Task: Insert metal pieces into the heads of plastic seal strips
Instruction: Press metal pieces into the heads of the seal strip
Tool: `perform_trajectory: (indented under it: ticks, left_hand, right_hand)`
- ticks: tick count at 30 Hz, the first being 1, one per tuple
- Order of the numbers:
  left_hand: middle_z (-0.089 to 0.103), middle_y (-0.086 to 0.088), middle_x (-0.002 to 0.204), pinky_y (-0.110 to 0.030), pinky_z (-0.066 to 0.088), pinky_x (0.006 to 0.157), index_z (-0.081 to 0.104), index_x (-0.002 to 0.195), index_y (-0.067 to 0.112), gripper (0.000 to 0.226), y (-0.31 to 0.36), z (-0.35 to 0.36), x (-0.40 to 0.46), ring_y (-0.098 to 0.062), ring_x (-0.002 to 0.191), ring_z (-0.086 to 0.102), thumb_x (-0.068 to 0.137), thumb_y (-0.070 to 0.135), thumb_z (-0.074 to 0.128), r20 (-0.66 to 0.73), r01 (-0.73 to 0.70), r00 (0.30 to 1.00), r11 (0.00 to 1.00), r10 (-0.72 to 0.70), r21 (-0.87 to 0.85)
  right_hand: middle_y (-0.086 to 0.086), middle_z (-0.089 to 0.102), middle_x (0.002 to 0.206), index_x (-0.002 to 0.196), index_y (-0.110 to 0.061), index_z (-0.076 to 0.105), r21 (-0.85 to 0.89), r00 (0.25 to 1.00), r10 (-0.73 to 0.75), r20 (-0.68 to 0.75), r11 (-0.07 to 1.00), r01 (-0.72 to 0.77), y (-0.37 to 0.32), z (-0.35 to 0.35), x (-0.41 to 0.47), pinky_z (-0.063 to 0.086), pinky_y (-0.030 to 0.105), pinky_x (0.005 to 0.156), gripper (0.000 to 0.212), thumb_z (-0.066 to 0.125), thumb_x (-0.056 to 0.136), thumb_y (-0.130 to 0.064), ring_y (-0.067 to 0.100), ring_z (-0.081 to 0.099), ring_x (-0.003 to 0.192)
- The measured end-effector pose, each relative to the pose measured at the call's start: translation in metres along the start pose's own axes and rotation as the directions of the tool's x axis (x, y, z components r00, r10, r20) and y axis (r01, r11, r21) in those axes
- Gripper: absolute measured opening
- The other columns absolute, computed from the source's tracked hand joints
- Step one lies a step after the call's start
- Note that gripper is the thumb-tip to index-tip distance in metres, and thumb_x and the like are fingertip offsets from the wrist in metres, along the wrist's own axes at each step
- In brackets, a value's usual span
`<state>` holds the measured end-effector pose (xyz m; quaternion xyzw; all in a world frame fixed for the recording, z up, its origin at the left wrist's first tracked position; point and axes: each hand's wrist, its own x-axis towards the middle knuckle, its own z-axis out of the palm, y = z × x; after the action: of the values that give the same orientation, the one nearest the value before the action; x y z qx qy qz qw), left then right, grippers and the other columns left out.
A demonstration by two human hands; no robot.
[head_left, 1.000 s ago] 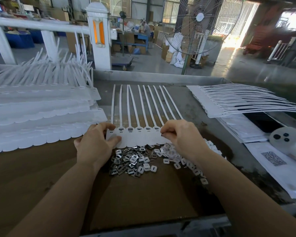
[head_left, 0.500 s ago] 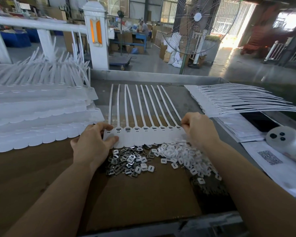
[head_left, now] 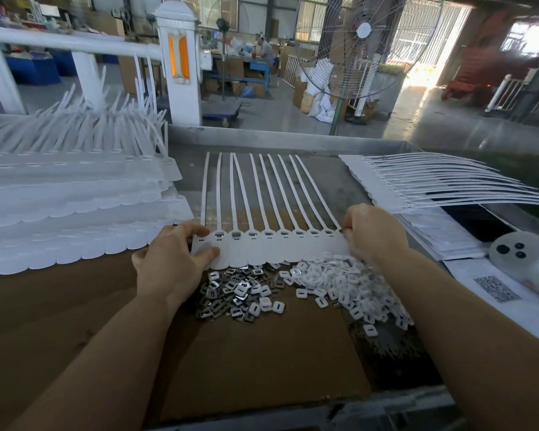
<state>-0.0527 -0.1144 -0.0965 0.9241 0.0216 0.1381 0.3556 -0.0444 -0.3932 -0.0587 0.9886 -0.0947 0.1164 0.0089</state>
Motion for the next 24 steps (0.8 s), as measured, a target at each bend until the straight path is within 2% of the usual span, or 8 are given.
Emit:
perform_trajectory:
  ticks: [5,12,14,17,19,24]
  left_hand:
    - [0.055,0.001,0.119,-0.046,0.021,0.100,0.058,0.108,0.035,0.026,-0.001,0.000,0.000,-0.019,0.108,0.053,0.083,0.041,0.067,0.006,0.006,1.000,1.000,-0.006,0.006]
    - [0.053,0.005,0.113,-0.041,0.021,0.096,0.059,0.105,0.036,0.024,-0.002,0.000,0.000,-0.018,0.104,0.053,0.083,0.041,0.067,-0.003,0.002,1.000,1.000,-0.002,-0.010]
    - [0.051,0.007,0.109,-0.041,0.021,0.096,0.058,0.103,0.037,0.023,-0.003,0.001,0.000,-0.017,0.103,0.053,0.083,0.041,0.067,-0.003,-0.001,1.000,1.000,0.001,-0.010]
    - [0.048,0.009,0.105,-0.042,0.022,0.095,0.057,0.101,0.039,0.022,-0.003,0.001,0.000,-0.015,0.100,0.052,0.082,0.042,0.067,-0.007,-0.004,1.000,1.000,0.004,-0.002]
    - [0.048,0.009,0.104,-0.042,0.022,0.094,0.057,0.101,0.038,0.022,-0.004,0.002,0.001,-0.015,0.096,0.051,0.082,0.042,0.067,-0.007,-0.006,1.000,1.000,0.006,0.004]
    - [0.046,0.009,0.103,-0.041,0.022,0.093,0.055,0.099,0.040,0.020,-0.004,0.002,0.002,-0.014,0.092,0.049,0.083,0.042,0.066,0.000,-0.009,1.000,1.000,0.009,0.009]
  right_hand:
    - [0.005,0.063,0.096,0.099,-0.012,0.060,-0.044,0.999,-0.038,-0.002,0.998,0.038,-0.003,-0.001,0.000,0.050,0.035,0.074,0.019,0.053,0.085,-0.001,0.025,0.057,0.090]
    - [0.007,0.063,0.098,0.104,-0.010,0.063,-0.097,0.995,-0.078,0.067,0.992,0.084,-0.006,-0.005,-0.003,0.051,0.034,0.074,0.029,0.052,0.080,0.003,0.027,0.058,0.092]
    - [0.008,0.061,0.092,0.099,-0.008,0.062,-0.112,0.994,-0.082,0.072,0.990,0.090,-0.007,-0.006,-0.006,0.048,0.031,0.069,0.026,0.051,0.079,0.005,0.028,0.057,0.090]
    - [0.003,0.045,0.077,0.090,-0.009,0.061,-0.147,0.992,-0.102,0.074,0.983,0.112,-0.010,-0.010,-0.011,0.037,0.029,0.064,0.020,0.050,0.081,0.005,0.025,0.047,0.077]
    - [0.003,0.042,0.082,0.092,-0.009,0.060,-0.172,0.990,-0.114,0.086,0.977,0.128,-0.012,-0.012,-0.014,0.036,0.030,0.065,0.018,0.049,0.084,0.002,0.021,0.039,0.076]
    - [0.009,0.054,0.108,0.106,-0.009,0.060,-0.158,0.981,-0.096,0.168,0.980,0.123,-0.012,-0.016,-0.018,0.039,0.033,0.073,0.025,0.046,0.088,0.001,0.023,0.046,0.090]
